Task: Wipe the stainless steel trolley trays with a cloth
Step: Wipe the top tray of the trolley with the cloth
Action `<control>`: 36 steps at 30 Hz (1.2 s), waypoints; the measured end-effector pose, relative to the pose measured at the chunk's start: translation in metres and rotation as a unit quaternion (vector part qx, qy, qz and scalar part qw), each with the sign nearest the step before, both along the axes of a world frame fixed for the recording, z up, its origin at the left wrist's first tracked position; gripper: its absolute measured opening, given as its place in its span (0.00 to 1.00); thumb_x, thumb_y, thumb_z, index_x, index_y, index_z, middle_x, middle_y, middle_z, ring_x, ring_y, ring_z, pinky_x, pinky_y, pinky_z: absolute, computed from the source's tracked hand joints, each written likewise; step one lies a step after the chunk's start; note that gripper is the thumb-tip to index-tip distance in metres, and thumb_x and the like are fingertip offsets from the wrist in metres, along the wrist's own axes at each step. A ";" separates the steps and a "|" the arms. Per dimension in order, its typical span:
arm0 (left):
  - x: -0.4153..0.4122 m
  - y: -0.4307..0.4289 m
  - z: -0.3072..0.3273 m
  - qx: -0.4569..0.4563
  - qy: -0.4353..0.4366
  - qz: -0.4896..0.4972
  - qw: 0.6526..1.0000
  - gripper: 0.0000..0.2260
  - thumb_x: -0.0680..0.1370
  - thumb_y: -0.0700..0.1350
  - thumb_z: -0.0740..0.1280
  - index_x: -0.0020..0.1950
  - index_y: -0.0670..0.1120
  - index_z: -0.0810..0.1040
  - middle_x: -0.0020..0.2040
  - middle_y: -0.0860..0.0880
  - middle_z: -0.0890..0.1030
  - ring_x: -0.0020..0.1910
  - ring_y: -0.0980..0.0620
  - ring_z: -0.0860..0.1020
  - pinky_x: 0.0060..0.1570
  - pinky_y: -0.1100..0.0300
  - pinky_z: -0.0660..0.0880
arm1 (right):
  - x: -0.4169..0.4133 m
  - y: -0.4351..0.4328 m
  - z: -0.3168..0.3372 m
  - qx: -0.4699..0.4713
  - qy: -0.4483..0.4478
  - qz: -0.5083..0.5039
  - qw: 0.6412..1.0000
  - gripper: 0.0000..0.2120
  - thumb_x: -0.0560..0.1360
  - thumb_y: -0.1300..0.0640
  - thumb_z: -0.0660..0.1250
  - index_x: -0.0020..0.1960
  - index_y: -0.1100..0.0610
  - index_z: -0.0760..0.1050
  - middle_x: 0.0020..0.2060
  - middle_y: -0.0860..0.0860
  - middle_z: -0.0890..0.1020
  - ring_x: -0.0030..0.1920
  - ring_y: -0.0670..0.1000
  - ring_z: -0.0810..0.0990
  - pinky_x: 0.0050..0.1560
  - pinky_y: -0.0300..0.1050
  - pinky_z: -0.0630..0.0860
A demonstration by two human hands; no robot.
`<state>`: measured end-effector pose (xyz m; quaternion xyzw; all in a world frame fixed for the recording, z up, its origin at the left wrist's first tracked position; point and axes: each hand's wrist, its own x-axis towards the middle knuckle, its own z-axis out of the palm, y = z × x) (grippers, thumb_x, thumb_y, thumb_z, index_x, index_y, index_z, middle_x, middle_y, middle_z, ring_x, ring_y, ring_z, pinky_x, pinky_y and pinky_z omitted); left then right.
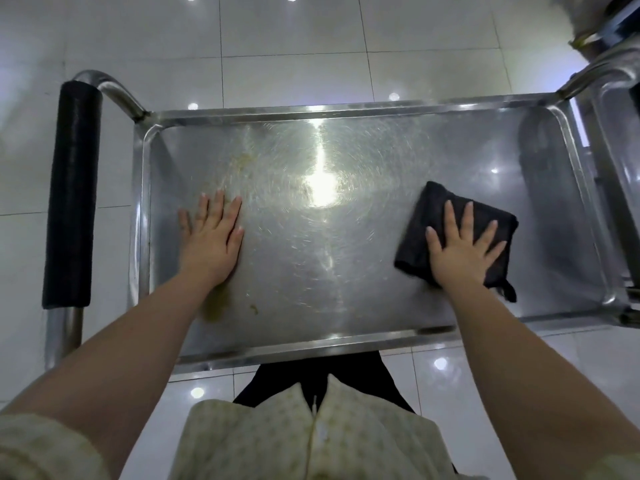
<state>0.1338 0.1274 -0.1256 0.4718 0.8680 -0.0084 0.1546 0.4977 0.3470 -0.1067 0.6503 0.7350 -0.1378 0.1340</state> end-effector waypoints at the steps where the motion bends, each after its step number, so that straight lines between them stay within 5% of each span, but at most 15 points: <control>1: -0.001 -0.002 0.000 -0.001 0.005 -0.003 1.000 0.24 0.83 0.56 0.44 0.80 0.57 0.44 0.80 0.51 0.43 0.78 0.49 0.40 0.73 0.44 0.32 | -0.009 -0.007 -0.001 0.003 0.001 -0.019 1.000 0.32 0.74 0.30 0.35 0.76 0.35 0.35 0.78 0.44 0.38 0.76 0.64 0.36 0.71 0.71 0.38; 4: 0.001 -0.002 0.001 0.006 0.012 0.000 1.000 0.24 0.83 0.55 0.44 0.80 0.57 0.45 0.80 0.52 0.44 0.79 0.50 0.41 0.74 0.45 0.33 | -0.058 -0.045 -0.004 0.014 0.010 0.005 1.000 0.31 0.78 0.32 0.40 0.77 0.37 0.36 0.78 0.45 0.37 0.75 0.67 0.36 0.70 0.73 0.37; 7: 0.002 -0.001 0.003 0.021 0.007 0.004 1.000 0.24 0.83 0.53 0.46 0.80 0.57 0.47 0.80 0.52 0.46 0.79 0.50 0.43 0.74 0.46 0.33 | -0.118 -0.107 -0.006 0.008 0.038 0.185 0.982 0.31 0.77 0.32 0.40 0.77 0.38 0.36 0.77 0.45 0.35 0.75 0.69 0.34 0.68 0.72 0.31; 12: 0.001 -0.004 0.006 0.025 0.008 -0.006 1.000 0.23 0.84 0.52 0.46 0.80 0.56 0.48 0.80 0.52 0.47 0.79 0.50 0.43 0.74 0.46 0.34 | -0.152 -0.177 -0.002 -0.004 0.083 0.396 0.914 0.30 0.78 0.32 0.46 0.78 0.38 0.49 0.79 0.46 0.49 0.77 0.66 0.40 0.72 0.70 0.35; 17: 0.003 -0.003 0.006 0.026 0.008 -0.003 1.000 0.23 0.84 0.52 0.47 0.80 0.55 0.50 0.80 0.52 0.47 0.79 0.49 0.44 0.68 0.54 0.25 | -0.079 -0.119 -0.011 0.024 0.051 0.248 0.967 0.30 0.75 0.30 0.40 0.75 0.32 0.39 0.75 0.38 0.38 0.77 0.62 0.38 0.71 0.65 0.30; 25: 0.004 -0.001 0.010 0.015 0.007 0.003 1.000 0.23 0.84 0.52 0.46 0.80 0.55 0.48 0.80 0.51 0.47 0.79 0.48 0.44 0.72 0.46 0.34 | 0.053 -0.039 -0.004 -0.001 -0.007 -0.051 0.999 0.30 0.75 0.31 0.37 0.75 0.33 0.35 0.78 0.41 0.38 0.77 0.62 0.36 0.72 0.70 0.38; 29: 0.006 -0.006 0.011 0.010 -0.002 0.007 1.000 0.23 0.84 0.52 0.46 0.80 0.54 0.48 0.81 0.49 0.47 0.79 0.45 0.42 0.73 0.46 0.33 | 0.028 -0.062 -0.005 0.013 -0.007 -0.025 1.000 0.31 0.75 0.31 0.35 0.76 0.36 0.34 0.78 0.42 0.36 0.76 0.65 0.36 0.70 0.73 0.36; 36: 0.037 -0.066 0.012 0.007 -0.015 0.031 0.999 0.24 0.84 0.50 0.48 0.80 0.53 0.47 0.81 0.48 0.47 0.78 0.45 0.41 0.73 0.43 0.34 | -0.089 -0.190 -0.005 -0.033 0.055 0.266 0.962 0.31 0.77 0.33 0.38 0.76 0.38 0.32 0.76 0.44 0.32 0.73 0.68 0.29 0.65 0.74 0.29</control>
